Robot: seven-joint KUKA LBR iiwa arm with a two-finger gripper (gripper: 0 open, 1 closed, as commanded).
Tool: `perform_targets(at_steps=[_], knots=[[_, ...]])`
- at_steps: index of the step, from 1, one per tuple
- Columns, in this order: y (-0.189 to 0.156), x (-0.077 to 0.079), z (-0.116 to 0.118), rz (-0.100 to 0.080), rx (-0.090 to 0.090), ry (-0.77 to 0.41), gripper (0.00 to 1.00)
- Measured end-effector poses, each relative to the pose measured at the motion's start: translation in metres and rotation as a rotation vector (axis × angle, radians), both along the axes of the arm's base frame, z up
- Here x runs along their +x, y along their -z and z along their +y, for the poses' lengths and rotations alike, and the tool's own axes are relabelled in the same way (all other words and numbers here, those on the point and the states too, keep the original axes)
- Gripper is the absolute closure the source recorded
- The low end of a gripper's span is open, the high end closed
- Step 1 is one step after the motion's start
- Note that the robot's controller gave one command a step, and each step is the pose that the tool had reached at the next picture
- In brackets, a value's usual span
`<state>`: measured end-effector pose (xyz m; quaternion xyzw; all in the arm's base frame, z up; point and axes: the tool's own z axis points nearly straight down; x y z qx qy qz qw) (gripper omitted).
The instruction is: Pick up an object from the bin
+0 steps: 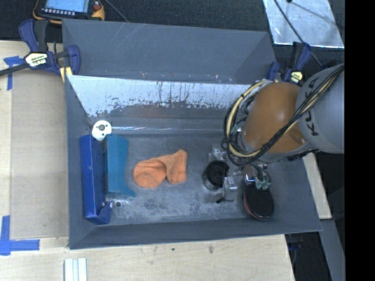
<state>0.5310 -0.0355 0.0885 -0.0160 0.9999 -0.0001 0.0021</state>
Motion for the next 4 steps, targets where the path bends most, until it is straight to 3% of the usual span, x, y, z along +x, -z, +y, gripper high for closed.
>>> perform_targets(at_steps=[1, 3, 4], knots=[[0.017, -0.003, -0.005, 0.003, 0.002, 0.128, 1.0], [0.013, -0.005, -0.005, 0.005, 0.002, 0.128, 1.0], [-0.005, -0.006, -0.006, 0.01, 0.001, 0.128, 1.0]])
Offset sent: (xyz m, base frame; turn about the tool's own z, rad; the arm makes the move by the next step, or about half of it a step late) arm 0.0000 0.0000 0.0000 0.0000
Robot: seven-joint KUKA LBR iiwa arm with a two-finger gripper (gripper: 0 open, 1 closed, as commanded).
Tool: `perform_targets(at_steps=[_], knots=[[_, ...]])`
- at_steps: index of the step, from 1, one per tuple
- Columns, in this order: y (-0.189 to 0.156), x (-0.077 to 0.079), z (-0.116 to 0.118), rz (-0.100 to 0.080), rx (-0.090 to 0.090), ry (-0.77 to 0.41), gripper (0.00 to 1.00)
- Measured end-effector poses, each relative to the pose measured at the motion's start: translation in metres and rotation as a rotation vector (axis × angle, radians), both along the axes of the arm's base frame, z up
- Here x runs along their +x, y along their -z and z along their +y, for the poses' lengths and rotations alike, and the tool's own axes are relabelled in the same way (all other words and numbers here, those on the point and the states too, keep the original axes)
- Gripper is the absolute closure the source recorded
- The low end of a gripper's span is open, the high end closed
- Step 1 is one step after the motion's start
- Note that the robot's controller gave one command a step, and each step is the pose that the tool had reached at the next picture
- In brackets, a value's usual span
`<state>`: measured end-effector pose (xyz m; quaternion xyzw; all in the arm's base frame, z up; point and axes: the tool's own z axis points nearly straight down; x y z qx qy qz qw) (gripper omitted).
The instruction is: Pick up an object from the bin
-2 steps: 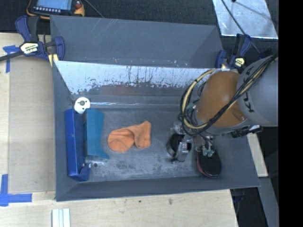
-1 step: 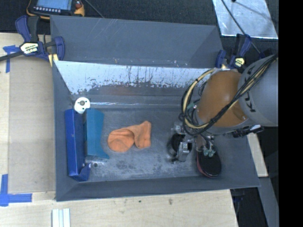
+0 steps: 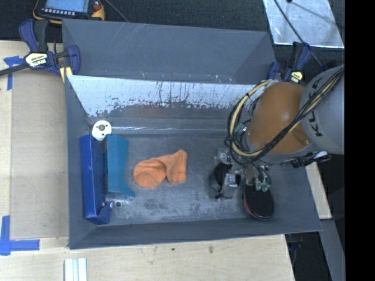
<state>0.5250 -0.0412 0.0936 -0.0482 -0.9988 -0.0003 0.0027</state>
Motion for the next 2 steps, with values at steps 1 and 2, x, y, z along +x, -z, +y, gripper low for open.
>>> perform_targets(at_steps=[1, 2], knots=[[-0.017, 0.002, 0.0, -0.008, -0.001, 0.0, 1.0], [-0.028, 0.002, 0.0, -0.007, -0.001, 0.0, 1.0]])
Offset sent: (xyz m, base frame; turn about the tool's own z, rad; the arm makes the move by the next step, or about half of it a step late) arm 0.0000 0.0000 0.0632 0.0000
